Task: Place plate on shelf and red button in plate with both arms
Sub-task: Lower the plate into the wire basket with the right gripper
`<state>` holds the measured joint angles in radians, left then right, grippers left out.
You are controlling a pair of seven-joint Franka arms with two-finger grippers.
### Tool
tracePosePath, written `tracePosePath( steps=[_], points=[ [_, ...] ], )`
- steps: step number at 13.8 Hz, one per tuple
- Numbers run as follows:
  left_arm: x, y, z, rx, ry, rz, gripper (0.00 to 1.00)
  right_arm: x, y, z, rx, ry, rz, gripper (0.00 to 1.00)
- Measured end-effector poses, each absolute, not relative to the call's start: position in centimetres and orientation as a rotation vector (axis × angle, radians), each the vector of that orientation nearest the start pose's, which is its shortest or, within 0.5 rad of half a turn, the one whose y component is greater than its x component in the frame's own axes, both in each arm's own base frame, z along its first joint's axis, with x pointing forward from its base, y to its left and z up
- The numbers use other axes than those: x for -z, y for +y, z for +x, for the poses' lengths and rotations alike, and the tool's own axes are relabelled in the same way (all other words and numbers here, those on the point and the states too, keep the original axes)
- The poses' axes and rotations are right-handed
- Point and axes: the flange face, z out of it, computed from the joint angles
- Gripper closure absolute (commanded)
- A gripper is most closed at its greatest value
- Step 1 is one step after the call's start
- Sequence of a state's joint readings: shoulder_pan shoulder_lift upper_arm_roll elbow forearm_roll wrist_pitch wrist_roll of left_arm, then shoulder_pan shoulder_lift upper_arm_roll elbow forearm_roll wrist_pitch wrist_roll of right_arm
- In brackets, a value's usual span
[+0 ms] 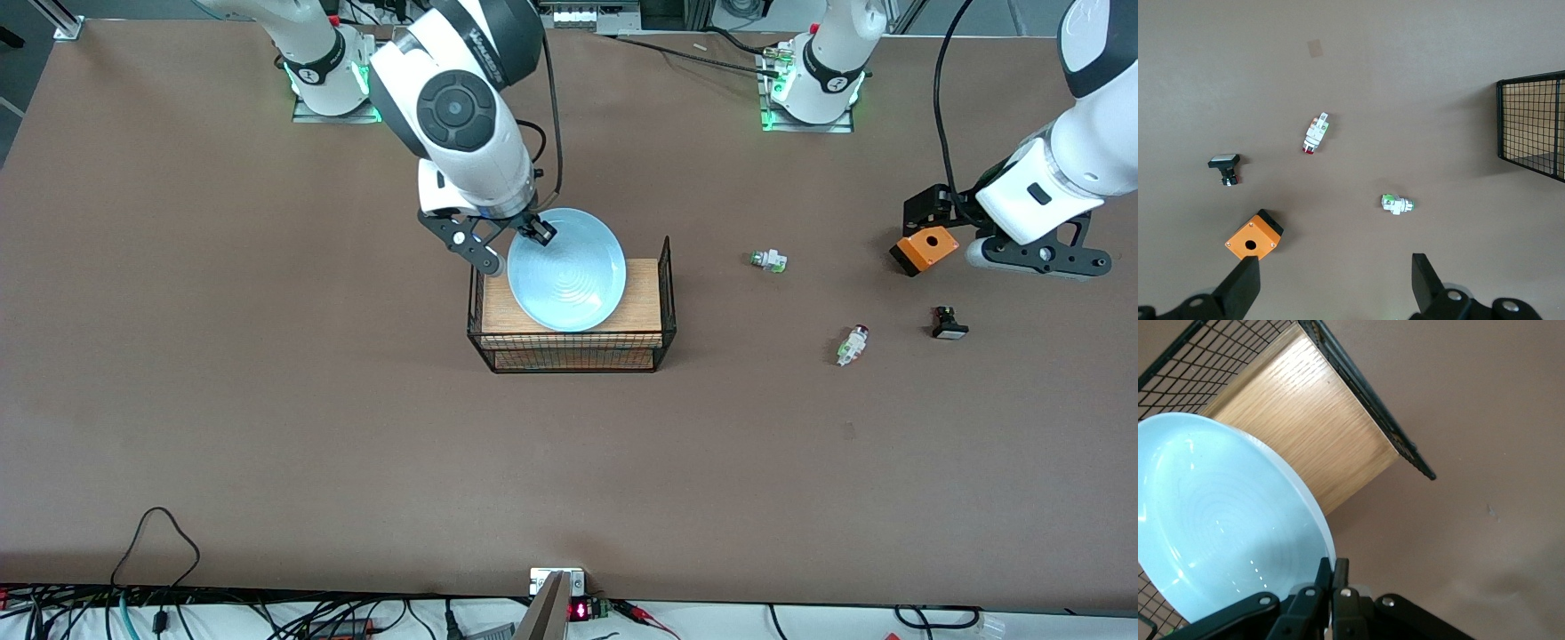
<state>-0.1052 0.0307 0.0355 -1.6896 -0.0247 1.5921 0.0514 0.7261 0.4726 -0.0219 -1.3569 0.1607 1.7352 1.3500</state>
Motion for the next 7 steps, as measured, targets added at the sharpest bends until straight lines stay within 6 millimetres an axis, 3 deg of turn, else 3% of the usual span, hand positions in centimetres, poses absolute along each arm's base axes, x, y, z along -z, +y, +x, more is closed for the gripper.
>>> tracePosePath(
  steps=[7],
  points=[
    [-55.4, -4.3, 55.6, -0.202, 0.202, -3.152, 0.00, -40.6, 47.7, 51.1, -0.239, 1.021, -2.988, 1.00]
  ],
)
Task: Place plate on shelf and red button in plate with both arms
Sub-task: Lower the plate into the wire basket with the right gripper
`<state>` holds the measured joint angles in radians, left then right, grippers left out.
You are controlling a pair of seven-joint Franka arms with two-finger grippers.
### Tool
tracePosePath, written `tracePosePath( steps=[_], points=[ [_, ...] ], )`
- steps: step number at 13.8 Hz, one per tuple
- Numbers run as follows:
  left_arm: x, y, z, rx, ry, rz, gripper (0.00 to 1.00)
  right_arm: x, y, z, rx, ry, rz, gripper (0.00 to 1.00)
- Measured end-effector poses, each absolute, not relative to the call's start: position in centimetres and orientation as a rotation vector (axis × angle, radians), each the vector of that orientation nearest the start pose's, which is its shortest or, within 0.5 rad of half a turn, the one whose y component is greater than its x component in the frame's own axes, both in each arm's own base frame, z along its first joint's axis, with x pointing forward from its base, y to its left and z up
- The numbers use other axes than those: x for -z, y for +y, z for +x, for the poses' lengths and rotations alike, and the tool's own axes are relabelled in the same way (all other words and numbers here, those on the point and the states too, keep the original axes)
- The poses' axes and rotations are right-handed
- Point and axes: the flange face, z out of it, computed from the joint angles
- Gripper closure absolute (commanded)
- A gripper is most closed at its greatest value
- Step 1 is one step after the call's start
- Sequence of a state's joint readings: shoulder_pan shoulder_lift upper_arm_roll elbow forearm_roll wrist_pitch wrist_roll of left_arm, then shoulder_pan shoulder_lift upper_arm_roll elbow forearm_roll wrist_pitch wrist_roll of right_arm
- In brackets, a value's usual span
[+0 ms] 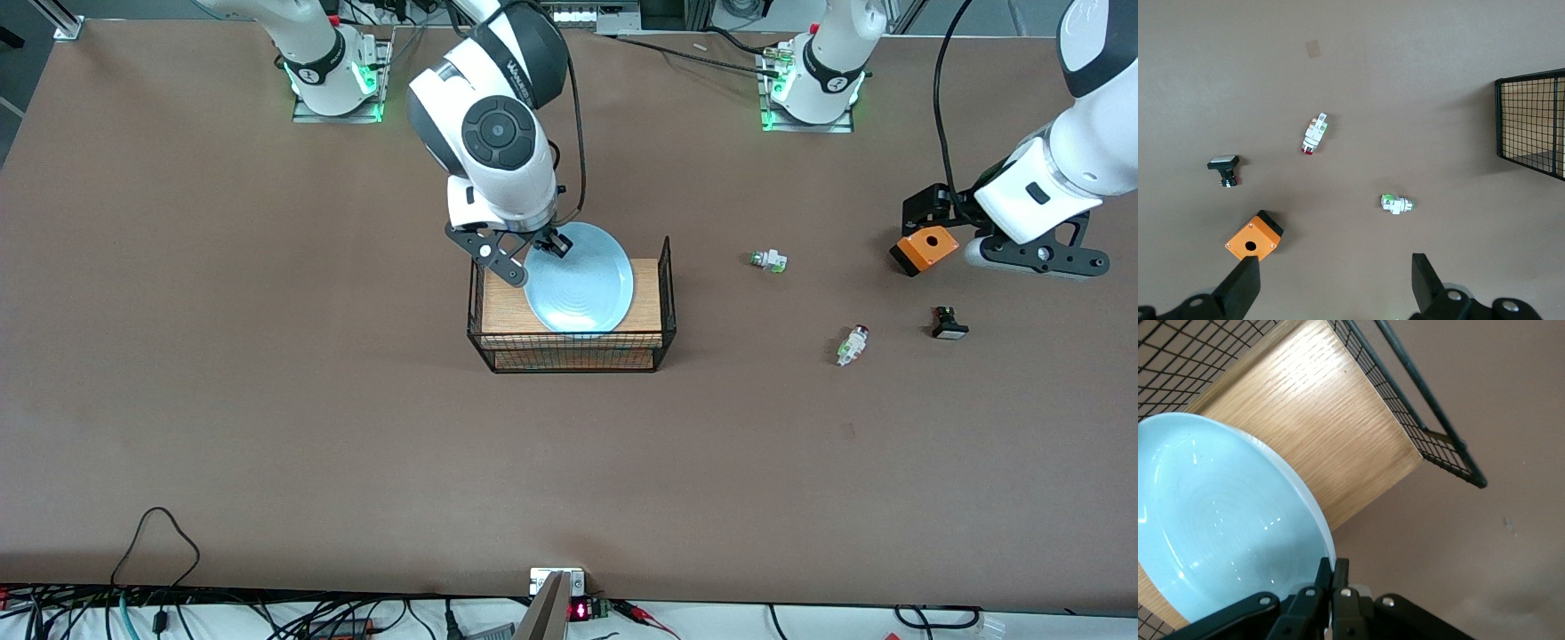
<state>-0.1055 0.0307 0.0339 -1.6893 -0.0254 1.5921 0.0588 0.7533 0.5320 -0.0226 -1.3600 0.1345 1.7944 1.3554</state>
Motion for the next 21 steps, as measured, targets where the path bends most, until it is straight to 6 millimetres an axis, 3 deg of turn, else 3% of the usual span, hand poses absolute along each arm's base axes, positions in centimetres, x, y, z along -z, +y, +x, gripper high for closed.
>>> tracePosePath(
  steps=[7, 21],
  points=[
    [-55.4, -4.3, 55.6, -0.202, 0.203, -3.152, 0.00, -38.6, 48.8, 50.7, -0.201, 0.999, -3.020, 1.00],
    [-55.4, -4.3, 55.6, -0.201, 0.204, -3.152, 0.00, -37.4, 49.4, 50.6, -0.172, 1.037, -3.022, 0.96]
  ],
)
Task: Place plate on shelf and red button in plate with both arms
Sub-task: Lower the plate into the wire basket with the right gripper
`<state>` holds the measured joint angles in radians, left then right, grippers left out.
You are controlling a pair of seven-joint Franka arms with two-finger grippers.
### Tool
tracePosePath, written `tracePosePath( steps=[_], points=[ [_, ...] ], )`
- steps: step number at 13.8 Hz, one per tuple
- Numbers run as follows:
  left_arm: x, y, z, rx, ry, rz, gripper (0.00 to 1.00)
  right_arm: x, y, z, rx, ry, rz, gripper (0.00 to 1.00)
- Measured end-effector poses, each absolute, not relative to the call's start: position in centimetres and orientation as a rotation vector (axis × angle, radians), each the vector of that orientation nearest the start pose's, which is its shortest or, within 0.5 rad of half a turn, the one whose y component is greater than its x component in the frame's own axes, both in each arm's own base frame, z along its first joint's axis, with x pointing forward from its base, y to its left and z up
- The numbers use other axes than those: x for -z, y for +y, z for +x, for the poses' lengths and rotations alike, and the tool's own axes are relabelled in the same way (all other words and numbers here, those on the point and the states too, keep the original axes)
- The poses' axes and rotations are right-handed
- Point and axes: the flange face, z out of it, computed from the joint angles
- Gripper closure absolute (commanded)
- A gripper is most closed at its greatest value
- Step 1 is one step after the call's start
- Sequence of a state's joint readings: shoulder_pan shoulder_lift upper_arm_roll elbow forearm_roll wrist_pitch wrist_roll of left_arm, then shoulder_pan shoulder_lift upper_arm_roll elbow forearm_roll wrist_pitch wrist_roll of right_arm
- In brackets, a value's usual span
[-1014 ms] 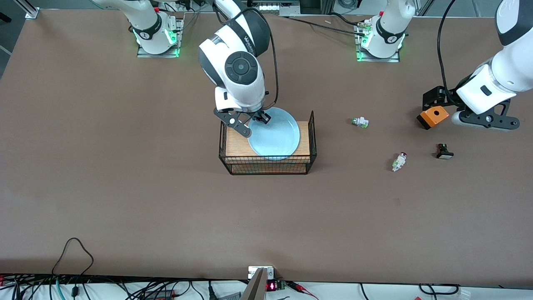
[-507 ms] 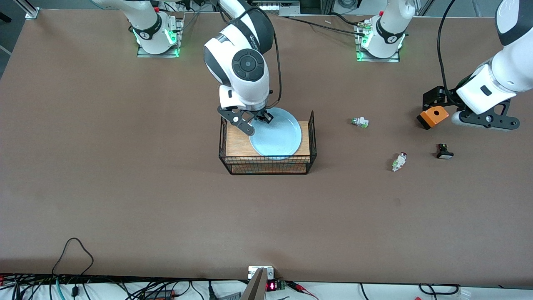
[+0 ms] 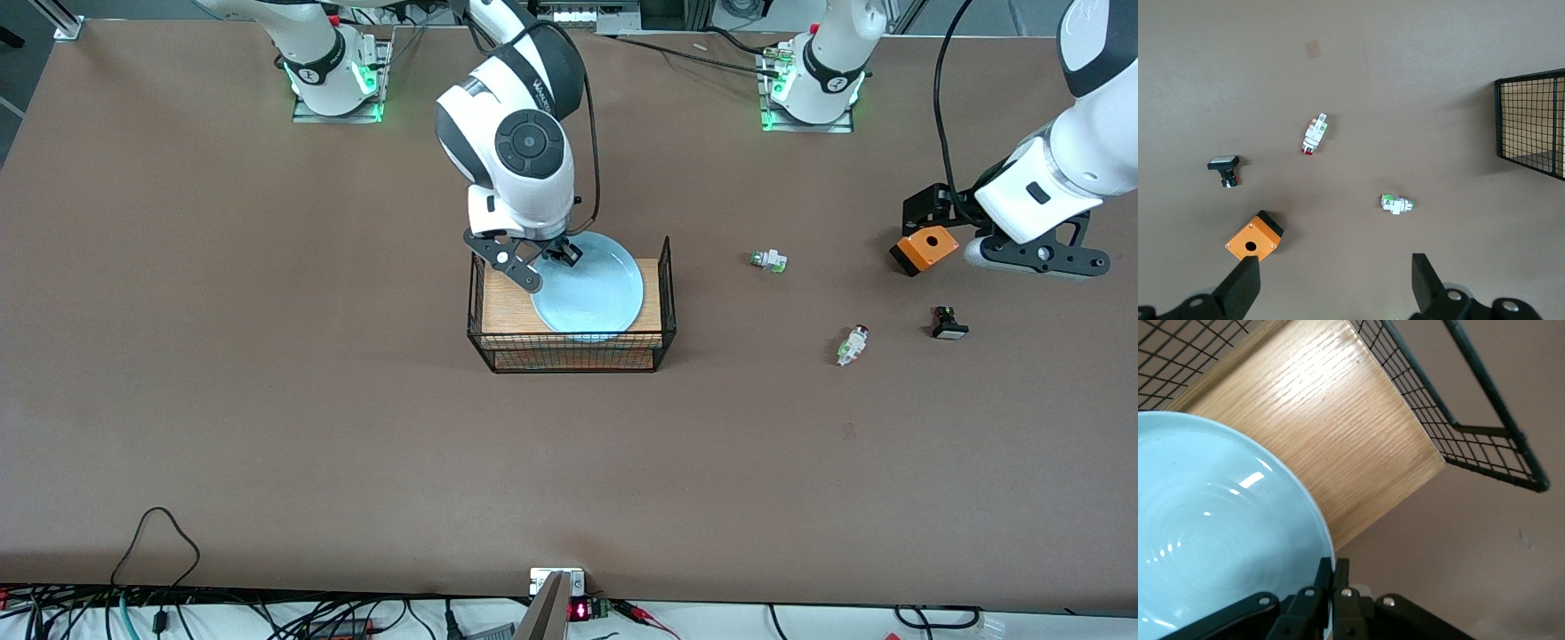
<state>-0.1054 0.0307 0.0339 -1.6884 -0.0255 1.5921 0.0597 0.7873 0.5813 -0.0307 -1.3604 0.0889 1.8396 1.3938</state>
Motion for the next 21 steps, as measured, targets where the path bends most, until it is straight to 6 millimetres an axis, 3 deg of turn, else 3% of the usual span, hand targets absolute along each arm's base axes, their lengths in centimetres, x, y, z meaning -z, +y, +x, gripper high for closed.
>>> tracePosePath(
  steps=[4, 5, 7, 9, 11, 14, 16, 19, 21],
  points=[
    [-55.4, -4.3, 55.6, -0.201, 0.204, -3.152, 0.00, -36.2, 49.4, 50.8, -0.172, 1.040, -3.030, 0.96],
    [-55.4, -4.3, 55.6, -0.201, 0.204, -3.152, 0.00, -36.0, 49.5, 50.8, -0.171, 1.040, -3.031, 0.88],
    [-55.4, -4.3, 55.6, -0.201, 0.204, -3.152, 0.00, -35.8, 49.5, 50.8, -0.170, 1.040, -3.034, 0.84],
    [-55.4, -4.3, 55.6, -0.201, 0.204, -3.152, 0.00, -35.4, 49.4, 51.1, -0.155, 1.042, -3.036, 0.71],
    [-55.4, -4.3, 55.6, -0.201, 0.204, -3.152, 0.00, -35.1, 49.3, 51.3, -0.149, 1.051, -3.034, 0.69],
    [-55.4, -4.3, 55.6, -0.201, 0.204, -3.152, 0.00, -35.2, 49.2, 51.5, -0.140, 1.063, -3.025, 0.56],
    [-55.4, -4.3, 55.6, -0.201, 0.204, -3.152, 0.00, -35.9, 49.4, 51.7, -0.126, 1.094, -2.999, 0.51],
    [-55.4, -4.3, 55.6, -0.201, 0.204, -3.152, 0.00, -39.1, 50.3, 51.8, -0.084, 1.101, -2.942, 0.32],
    [-55.4, -4.3, 55.6, -0.201, 0.206, -3.152, 0.00, -41.4, 50.6, 51.5, -0.060, 1.088, -2.913, 0.31]
  ],
)
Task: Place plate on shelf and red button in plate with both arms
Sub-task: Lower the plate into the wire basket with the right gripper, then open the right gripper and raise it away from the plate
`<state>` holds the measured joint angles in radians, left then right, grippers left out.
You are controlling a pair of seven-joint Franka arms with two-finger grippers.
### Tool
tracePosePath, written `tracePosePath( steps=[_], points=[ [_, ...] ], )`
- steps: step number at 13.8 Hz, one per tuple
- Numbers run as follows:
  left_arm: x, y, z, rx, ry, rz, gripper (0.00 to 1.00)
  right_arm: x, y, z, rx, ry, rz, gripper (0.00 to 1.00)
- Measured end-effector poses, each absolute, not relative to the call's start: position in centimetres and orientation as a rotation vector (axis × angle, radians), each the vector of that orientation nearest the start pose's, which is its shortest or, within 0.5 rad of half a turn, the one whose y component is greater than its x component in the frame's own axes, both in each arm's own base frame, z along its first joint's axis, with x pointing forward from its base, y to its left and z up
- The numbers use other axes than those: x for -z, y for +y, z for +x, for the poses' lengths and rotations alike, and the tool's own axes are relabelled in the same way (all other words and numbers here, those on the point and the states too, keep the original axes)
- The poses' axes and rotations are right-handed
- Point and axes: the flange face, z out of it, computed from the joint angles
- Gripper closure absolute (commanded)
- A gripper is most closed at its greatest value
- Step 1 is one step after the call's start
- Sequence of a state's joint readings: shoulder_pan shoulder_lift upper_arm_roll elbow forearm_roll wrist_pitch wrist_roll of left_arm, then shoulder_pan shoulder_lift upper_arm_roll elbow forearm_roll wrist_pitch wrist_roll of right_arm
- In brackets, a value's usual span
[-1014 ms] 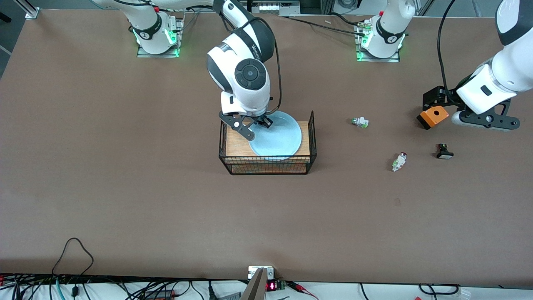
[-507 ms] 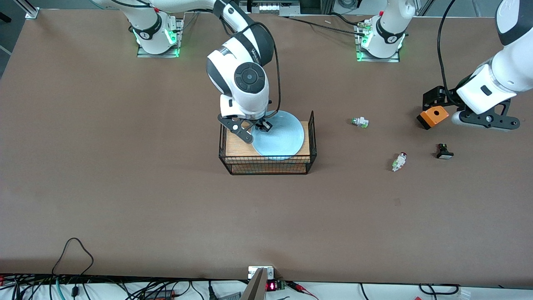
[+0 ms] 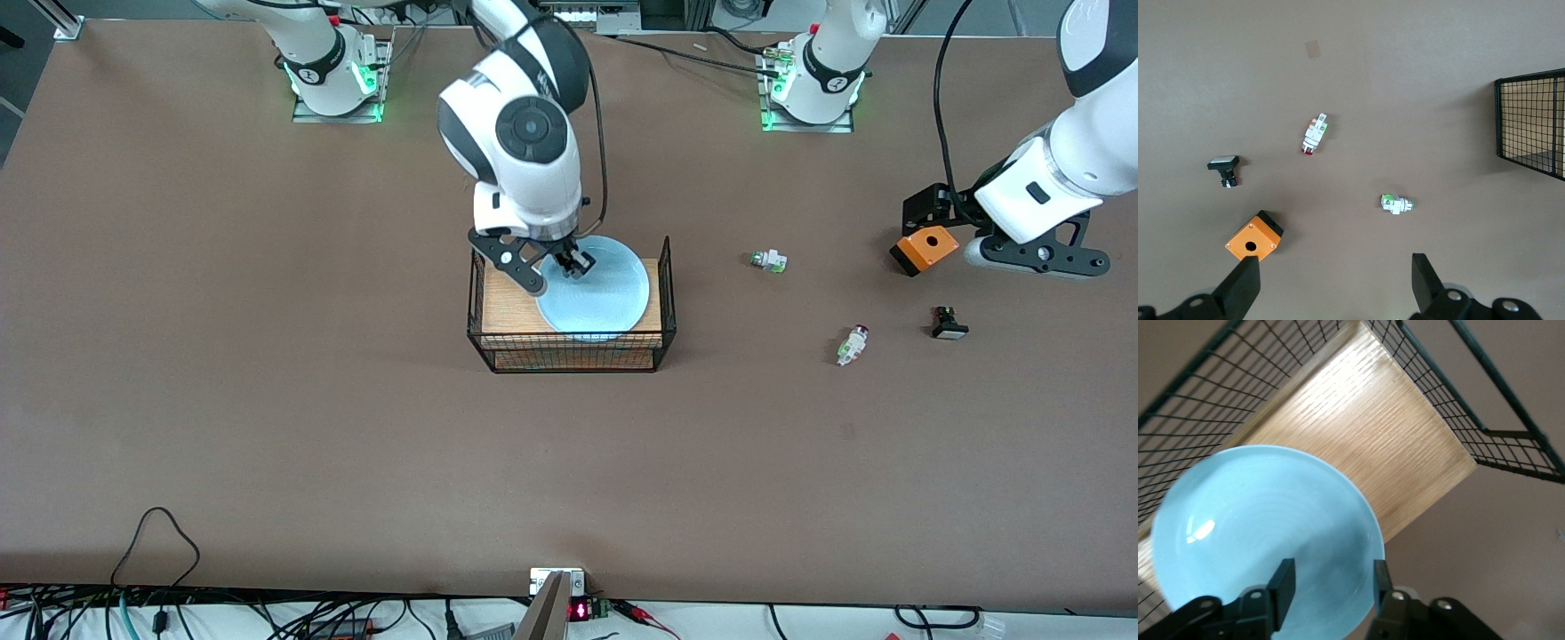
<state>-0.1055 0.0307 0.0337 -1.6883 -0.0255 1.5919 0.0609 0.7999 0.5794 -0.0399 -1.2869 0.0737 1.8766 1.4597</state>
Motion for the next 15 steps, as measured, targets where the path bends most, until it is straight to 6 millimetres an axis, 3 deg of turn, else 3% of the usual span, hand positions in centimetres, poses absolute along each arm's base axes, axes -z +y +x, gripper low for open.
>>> tracePosePath(
  steps=[3, 10, 13, 15],
  points=[
    [-55.4, -4.3, 55.6, -0.201, 0.207, -3.152, 0.00, -44.2, 50.6, 51.2, -0.030, 1.068, -2.883, 0.01],
    [-55.4, -4.3, 55.6, -0.202, 0.208, -3.152, 0.00, -46.8, 50.7, 50.5, 0.027, 1.034, -2.871, 0.00],
    [-55.2, -4.5, 55.8, -0.204, 0.215, -3.151, 0.00, -49.6, 49.7, 50.7, 0.097, 1.026, -2.849, 0.00],
    [-55.0, -5.0, 56.6, -0.200, 0.227, -3.149, 0.00, -52.4, 48.1, 51.0, 0.144, 1.023, -2.840, 0.00]
  ],
)
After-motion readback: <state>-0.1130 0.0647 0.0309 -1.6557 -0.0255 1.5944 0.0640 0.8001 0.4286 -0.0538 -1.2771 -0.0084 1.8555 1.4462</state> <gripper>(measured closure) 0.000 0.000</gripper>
